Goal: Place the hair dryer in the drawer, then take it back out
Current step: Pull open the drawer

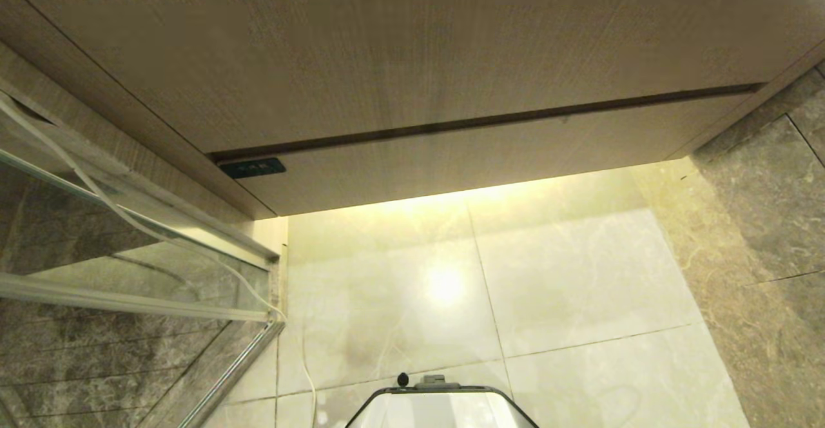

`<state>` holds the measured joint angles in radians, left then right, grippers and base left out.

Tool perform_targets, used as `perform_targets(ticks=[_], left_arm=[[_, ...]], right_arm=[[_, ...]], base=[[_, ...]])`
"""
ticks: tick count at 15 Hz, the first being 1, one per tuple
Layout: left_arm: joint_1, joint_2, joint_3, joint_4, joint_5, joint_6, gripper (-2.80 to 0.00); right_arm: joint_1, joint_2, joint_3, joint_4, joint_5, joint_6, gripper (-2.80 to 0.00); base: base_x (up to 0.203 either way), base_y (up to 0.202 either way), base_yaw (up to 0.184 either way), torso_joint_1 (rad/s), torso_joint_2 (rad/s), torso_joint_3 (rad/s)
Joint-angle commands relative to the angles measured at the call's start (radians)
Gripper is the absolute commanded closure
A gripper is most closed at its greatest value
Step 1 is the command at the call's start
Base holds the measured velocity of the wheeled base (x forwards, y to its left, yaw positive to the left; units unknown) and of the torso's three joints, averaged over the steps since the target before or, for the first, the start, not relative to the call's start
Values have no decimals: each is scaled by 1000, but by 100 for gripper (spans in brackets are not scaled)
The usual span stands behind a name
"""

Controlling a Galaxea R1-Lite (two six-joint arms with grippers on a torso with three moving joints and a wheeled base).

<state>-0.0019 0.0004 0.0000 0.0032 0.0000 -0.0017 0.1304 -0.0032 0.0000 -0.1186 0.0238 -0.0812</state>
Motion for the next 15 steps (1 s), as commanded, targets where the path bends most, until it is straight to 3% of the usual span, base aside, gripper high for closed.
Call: perform_targets(ticks=[1,15], left_arm=[[0,0,1,0,0,0,0],[0,0,1,0,0,0,0]], right_arm=[[14,-37,40,5,2,-9,0],[14,-37,40,5,-1,8,0]], base=[[0,0,0,0,0,0],[0,0,0,0,0,0]])
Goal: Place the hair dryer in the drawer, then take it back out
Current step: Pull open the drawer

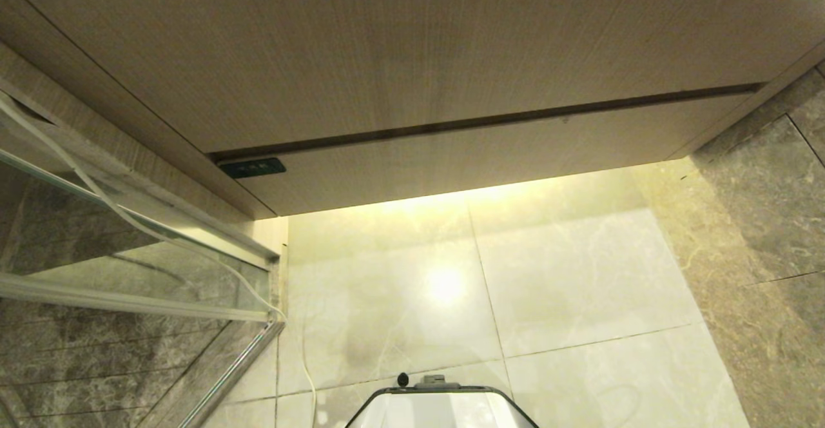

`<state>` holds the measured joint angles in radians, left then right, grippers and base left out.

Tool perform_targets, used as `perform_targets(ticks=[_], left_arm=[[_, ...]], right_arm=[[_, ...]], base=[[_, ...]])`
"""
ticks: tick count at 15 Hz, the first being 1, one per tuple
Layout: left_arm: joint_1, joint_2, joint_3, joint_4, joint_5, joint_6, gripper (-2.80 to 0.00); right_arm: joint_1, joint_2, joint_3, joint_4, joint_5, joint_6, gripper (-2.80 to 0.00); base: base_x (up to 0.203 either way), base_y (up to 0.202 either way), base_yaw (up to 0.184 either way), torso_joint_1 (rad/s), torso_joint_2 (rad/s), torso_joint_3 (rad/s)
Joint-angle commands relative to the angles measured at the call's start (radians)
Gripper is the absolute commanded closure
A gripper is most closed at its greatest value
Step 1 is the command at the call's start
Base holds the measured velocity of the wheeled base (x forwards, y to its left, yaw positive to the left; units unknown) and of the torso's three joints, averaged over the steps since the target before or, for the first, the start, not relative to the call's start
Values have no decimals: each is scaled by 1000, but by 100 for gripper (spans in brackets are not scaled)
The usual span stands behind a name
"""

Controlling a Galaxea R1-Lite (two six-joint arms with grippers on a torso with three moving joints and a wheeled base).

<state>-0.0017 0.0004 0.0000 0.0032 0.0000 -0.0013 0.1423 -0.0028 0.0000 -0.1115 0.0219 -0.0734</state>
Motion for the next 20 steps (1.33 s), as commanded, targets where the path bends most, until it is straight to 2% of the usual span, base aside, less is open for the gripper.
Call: perform_targets(ticks=[1,16,20], left_arm=[[0,0,2,0,0,0,0],[0,0,2,0,0,0,0],[0,0,2,0,0,0,0]], right_arm=[[2,-37,40,0,1,0,0],[2,-37,40,0,2,0,0],[2,-37,24,9,4,-23,0]], base=[[0,0,0,0,0,0],[0,0,0,0,0,0],[0,0,0,0,0,0]])
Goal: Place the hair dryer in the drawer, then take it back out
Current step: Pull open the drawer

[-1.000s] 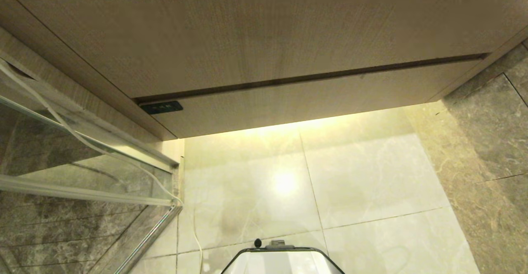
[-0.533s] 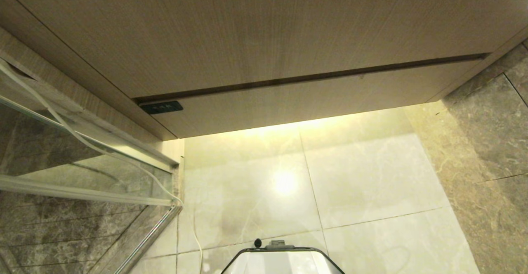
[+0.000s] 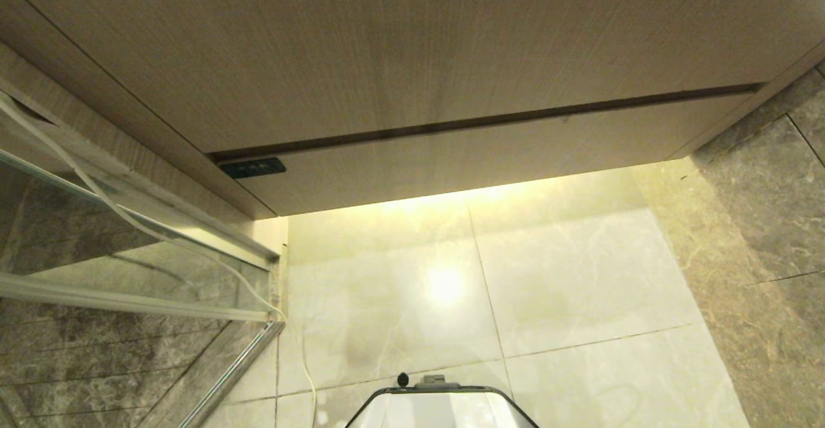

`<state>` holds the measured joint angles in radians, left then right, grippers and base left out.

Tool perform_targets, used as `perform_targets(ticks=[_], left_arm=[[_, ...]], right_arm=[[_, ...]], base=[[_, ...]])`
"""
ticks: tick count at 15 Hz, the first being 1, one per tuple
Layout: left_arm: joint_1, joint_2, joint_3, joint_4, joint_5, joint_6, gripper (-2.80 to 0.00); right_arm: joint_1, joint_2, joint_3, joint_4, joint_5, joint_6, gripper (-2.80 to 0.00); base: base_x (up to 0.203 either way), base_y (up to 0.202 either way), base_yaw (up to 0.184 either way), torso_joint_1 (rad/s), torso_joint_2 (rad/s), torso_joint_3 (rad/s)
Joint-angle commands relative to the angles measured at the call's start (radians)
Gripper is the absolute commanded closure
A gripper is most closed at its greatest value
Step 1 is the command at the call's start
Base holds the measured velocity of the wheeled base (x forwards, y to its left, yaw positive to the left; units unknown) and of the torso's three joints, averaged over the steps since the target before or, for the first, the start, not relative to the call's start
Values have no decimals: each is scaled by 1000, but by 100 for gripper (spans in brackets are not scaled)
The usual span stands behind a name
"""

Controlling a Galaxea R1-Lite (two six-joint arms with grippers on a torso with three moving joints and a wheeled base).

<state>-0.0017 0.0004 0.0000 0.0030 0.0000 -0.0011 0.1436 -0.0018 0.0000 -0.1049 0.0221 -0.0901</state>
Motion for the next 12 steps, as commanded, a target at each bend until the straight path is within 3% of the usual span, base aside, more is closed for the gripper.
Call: perform_targets(ticks=[1,4,7,12], left_arm=[[0,0,2,0,0,0,0],[0,0,2,0,0,0,0],[0,0,2,0,0,0,0],[0,0,2,0,0,0,0]], right_arm=[[1,-38,-30,15,4,-22,0],[-3,-10,-354,163,-3,-36,0],[-2,217,-699,409,-8,-26,0],[17,779,-959,548,-16,39,0]], base=[[0,0,0,0,0,0],[0,0,0,0,0,0],[0,0,0,0,0,0],[0,0,0,0,0,0]])
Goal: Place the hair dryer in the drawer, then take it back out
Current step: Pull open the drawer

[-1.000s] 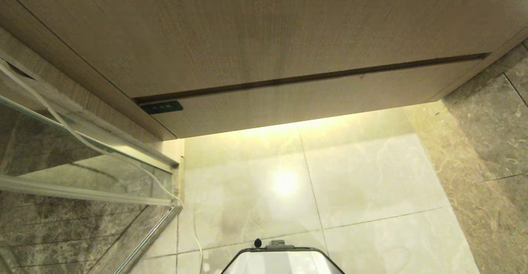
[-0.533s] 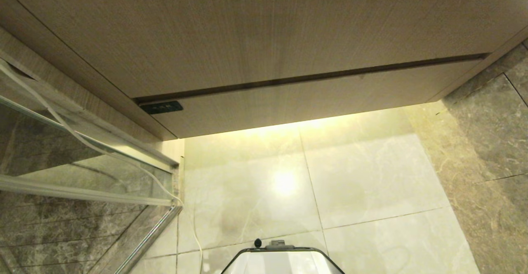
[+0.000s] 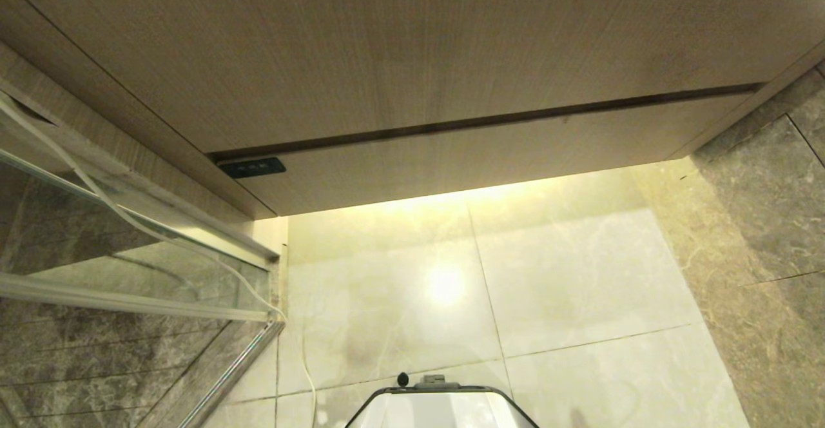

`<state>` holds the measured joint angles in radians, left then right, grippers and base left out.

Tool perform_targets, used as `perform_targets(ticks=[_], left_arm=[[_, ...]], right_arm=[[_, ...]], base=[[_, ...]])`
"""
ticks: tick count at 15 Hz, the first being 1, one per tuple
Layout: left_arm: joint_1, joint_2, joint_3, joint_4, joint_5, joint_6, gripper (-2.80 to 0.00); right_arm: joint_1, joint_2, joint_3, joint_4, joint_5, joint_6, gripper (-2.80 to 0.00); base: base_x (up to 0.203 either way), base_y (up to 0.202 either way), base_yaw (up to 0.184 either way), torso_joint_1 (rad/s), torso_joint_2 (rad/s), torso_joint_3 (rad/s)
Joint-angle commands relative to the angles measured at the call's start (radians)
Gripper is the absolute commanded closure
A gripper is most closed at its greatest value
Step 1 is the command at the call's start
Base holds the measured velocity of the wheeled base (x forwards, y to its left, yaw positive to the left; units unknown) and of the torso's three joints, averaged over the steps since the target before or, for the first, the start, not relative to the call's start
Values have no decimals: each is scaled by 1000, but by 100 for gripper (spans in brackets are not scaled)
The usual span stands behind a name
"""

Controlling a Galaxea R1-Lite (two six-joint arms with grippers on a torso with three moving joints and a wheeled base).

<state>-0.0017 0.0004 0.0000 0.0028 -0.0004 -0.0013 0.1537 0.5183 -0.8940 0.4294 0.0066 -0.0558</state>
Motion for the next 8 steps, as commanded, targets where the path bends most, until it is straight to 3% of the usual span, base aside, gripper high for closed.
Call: perform_targets(ticks=[1,5,8], left_arm=[[0,0,2,0,0,0,0],[0,0,2,0,0,0,0],[0,0,2,0,0,0,0]], right_arm=[[8,355,-113,29,-1,14,0],[3,586,-276,102,-17,30,0],[-20,588,-257,112,-95,31,0]], base=[[0,0,0,0,0,0],[0,0,0,0,0,0],[0,0,0,0,0,0]])
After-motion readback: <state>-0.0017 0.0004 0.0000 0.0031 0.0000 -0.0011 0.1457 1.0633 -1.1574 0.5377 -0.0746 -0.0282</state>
